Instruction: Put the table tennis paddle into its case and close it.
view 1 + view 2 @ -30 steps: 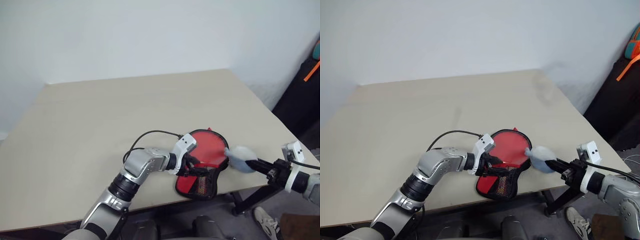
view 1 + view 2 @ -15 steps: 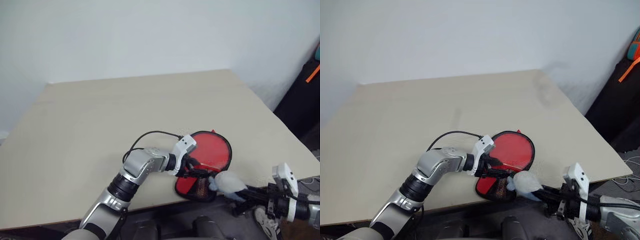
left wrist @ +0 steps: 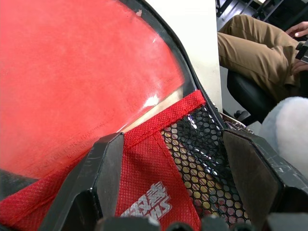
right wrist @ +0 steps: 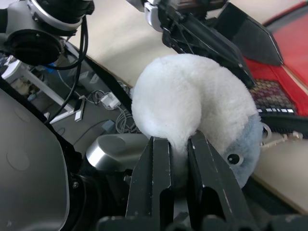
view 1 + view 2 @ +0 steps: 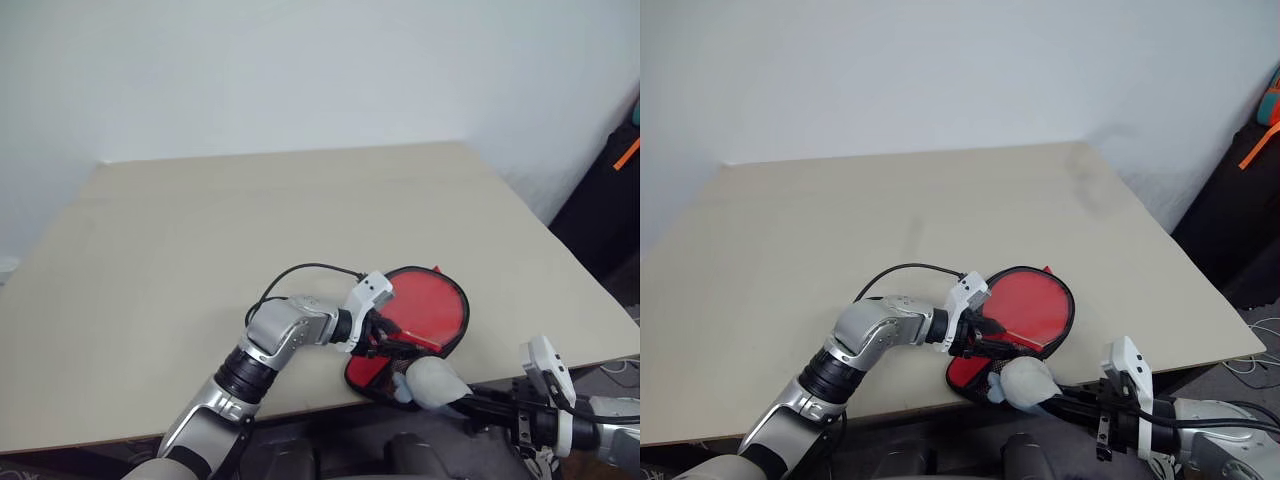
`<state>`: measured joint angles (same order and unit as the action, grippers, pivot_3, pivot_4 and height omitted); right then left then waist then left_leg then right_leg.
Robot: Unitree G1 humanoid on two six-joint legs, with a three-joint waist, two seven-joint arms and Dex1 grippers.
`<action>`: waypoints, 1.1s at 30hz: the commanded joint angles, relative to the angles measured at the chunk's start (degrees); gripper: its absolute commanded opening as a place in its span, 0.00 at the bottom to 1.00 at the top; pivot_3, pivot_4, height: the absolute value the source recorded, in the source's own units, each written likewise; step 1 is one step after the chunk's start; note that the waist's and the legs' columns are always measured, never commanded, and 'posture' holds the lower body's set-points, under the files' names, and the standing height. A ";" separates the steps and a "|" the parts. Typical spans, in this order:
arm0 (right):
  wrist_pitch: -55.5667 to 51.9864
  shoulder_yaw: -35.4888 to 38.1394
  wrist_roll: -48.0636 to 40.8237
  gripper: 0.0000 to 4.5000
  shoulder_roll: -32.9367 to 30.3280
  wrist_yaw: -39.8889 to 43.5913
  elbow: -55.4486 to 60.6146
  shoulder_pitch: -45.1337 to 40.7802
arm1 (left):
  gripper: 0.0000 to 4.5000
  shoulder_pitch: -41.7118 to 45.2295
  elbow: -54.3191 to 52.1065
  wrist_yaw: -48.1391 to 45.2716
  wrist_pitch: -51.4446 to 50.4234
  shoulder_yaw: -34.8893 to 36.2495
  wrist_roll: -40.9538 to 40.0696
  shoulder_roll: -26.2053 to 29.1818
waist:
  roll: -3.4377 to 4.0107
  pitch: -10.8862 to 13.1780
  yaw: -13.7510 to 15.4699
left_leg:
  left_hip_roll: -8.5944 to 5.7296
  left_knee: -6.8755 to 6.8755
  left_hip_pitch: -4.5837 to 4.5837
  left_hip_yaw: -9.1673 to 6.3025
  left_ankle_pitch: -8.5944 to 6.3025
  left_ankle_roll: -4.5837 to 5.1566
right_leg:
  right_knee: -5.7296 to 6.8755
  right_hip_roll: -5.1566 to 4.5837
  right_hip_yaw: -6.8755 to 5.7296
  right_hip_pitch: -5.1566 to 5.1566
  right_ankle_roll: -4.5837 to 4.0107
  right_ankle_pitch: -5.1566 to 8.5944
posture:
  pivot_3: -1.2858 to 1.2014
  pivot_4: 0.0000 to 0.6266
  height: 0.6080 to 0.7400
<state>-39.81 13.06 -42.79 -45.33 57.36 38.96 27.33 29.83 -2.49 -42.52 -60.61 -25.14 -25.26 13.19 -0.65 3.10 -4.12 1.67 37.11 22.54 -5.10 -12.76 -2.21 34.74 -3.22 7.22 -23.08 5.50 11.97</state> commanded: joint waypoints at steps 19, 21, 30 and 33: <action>-1.63 -4.72 -4.61 0.00 -3.39 -0.13 7.49 -1.43 | 0.77 5.43 12.60 1.86 17.70 -7.31 13.14 -1.42 | 0.04 -0.18 0.05 | 0.11 0.45 0.04 -0.14 -0.02 0.01 | -1.07 -0.09 -0.23 0.88 0.02 -0.01 | 0.52 0.00 1.00; -0.93 -5.75 -3.79 0.00 -4.28 0.88 7.65 -0.58 | 0.77 5.44 12.62 1.31 17.60 -7.78 13.30 -1.24 | -0.05 -0.13 0.07 | 0.11 0.45 0.03 -0.13 -0.02 0.01 | -1.07 -0.10 -0.24 0.87 0.02 -0.01 | 0.52 0.00 1.00; 4.58 -12.13 0.76 0.00 -4.57 5.81 2.58 -2.73 | 0.77 5.29 12.63 1.06 16.90 -7.11 13.99 -1.52 | -0.17 -0.07 0.05 | 0.11 0.47 0.01 -0.08 -0.03 0.02 | -1.06 -0.18 -0.27 0.89 0.02 -0.01 | 0.52 0.00 1.00; 5.27 -13.25 0.59 0.00 -3.45 6.51 -0.90 -6.97 | 0.77 5.46 12.74 1.15 17.08 -6.88 14.26 -1.83 | -0.18 -0.07 0.04 | 0.11 0.49 0.02 -0.08 -0.03 0.02 | -1.06 -0.18 -0.29 0.89 0.02 -0.01 | 0.52 0.00 1.00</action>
<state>-35.72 0.83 -40.89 -49.08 61.57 38.37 21.82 34.05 7.62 -43.81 -43.22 -33.36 -14.40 10.81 -0.82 3.04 -4.08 1.79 37.60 22.57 -5.19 -12.79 -2.19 33.67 -3.40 6.92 -22.20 5.52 11.96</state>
